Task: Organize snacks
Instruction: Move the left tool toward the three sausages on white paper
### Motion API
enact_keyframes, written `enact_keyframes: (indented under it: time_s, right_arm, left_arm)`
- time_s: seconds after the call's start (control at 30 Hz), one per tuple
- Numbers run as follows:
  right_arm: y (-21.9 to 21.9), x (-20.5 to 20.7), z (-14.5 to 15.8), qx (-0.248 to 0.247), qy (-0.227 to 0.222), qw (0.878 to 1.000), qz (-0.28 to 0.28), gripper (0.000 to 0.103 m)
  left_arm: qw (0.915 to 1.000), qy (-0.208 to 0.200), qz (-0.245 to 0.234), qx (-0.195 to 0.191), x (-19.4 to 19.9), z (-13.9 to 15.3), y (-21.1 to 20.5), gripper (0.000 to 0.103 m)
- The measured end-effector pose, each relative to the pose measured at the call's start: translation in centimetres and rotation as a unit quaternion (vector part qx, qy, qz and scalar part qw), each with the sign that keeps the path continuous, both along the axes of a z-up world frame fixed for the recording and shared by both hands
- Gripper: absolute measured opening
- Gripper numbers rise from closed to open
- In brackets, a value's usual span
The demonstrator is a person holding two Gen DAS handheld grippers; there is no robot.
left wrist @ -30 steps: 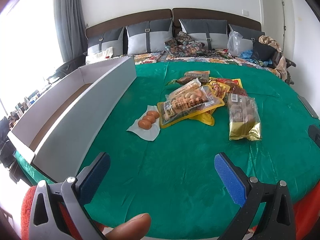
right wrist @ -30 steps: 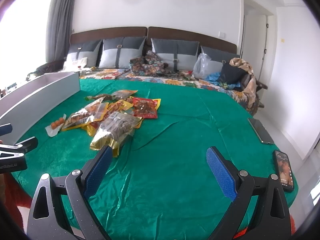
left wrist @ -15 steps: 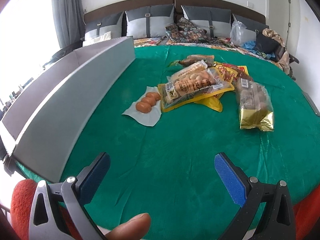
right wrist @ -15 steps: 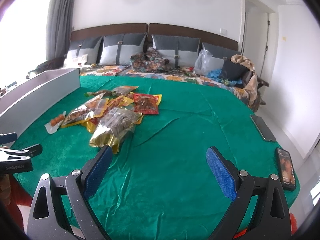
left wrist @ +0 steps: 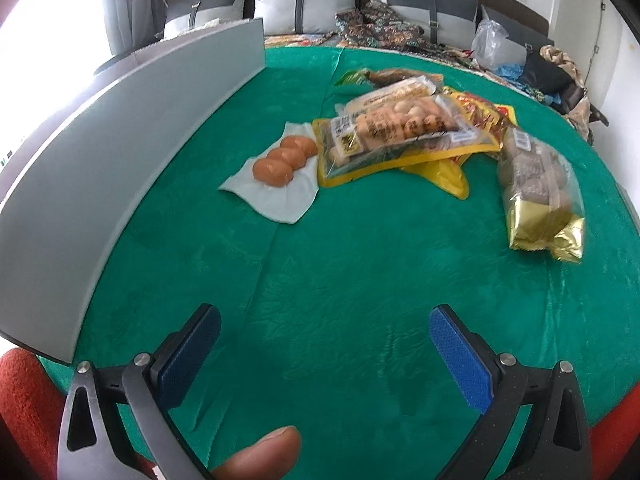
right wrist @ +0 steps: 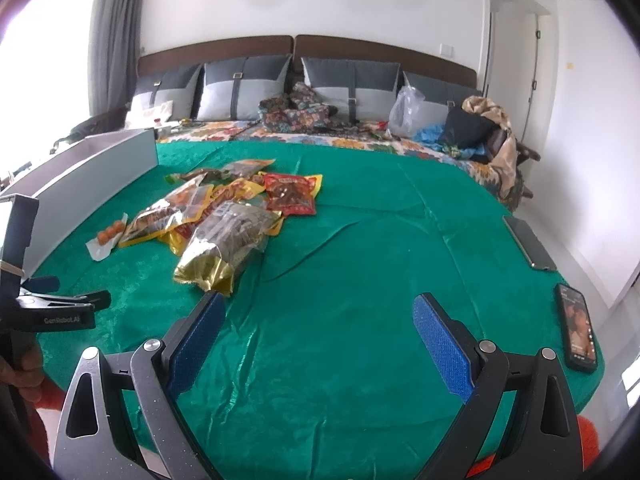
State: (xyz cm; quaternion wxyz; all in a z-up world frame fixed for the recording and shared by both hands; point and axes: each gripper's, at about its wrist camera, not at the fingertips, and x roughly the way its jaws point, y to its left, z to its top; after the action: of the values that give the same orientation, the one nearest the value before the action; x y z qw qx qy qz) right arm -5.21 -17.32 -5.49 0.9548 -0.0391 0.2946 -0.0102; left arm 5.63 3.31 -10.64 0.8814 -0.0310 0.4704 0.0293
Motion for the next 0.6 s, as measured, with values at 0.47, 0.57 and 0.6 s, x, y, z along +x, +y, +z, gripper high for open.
enact_keyframes:
  time_s: [0.47, 0.57, 0.6]
  right_arm:
    - [0.0, 0.8, -1.4, 0.004, 0.032, 0.999, 0.003, 0.097]
    - [0.0, 0.8, -1.5, 0.005, 0.035, 0.999, 0.005, 0.097]
    - [0.1, 0.9, -1.5, 0.006, 0.036, 0.999, 0.006, 0.097]
  left_arm:
    - [1.0000, 0.002, -0.002, 0.008, -0.2, -0.6, 0.3, 0.103]
    - [1.0000, 0.004, 0.001, 0.008, -0.1, -0.6, 0.3, 0.103]
    - [1.0000, 0.004, 0.001, 0.008, -0.1, -0.6, 0.3, 0.103]
